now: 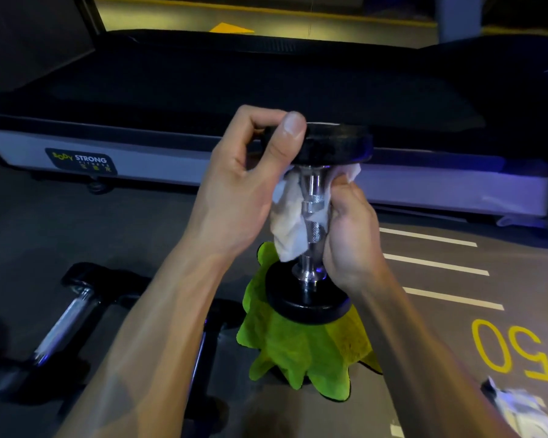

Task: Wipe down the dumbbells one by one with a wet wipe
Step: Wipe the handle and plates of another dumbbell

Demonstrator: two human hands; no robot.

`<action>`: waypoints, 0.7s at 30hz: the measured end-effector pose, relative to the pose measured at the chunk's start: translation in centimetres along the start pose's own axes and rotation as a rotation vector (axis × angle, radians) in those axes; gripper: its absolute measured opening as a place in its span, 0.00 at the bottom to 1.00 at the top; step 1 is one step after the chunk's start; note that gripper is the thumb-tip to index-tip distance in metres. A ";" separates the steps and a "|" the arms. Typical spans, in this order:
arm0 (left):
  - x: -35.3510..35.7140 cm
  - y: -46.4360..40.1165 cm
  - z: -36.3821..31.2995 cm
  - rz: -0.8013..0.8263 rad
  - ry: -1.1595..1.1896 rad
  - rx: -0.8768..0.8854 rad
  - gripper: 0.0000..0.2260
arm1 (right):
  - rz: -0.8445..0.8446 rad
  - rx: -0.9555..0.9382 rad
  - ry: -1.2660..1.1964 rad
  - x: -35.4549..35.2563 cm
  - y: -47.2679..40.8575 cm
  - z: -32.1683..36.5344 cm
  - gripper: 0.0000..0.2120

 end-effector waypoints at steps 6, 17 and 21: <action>-0.3 0.1 0.0 -0.023 -0.028 -0.009 0.07 | 0.042 0.024 0.081 0.0 0.0 -0.1 0.19; 0.0 0.9 -0.6 -0.031 -0.080 0.012 0.11 | -0.129 -0.379 0.534 1.4 0.7 1.2 0.12; -0.4 0.7 -0.5 -0.018 -0.037 0.015 0.09 | 0.175 -0.078 0.159 0.9 -0.1 2.0 0.04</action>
Point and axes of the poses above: each hand's wrist, its own y-axis away from the middle knuckle, its own x-axis out of the palm, z = x × y, the point moved 1 cm from there along -y, towards the middle knuckle, and after that the axes turned 4 degrees about -y, right-handed, at the moved point
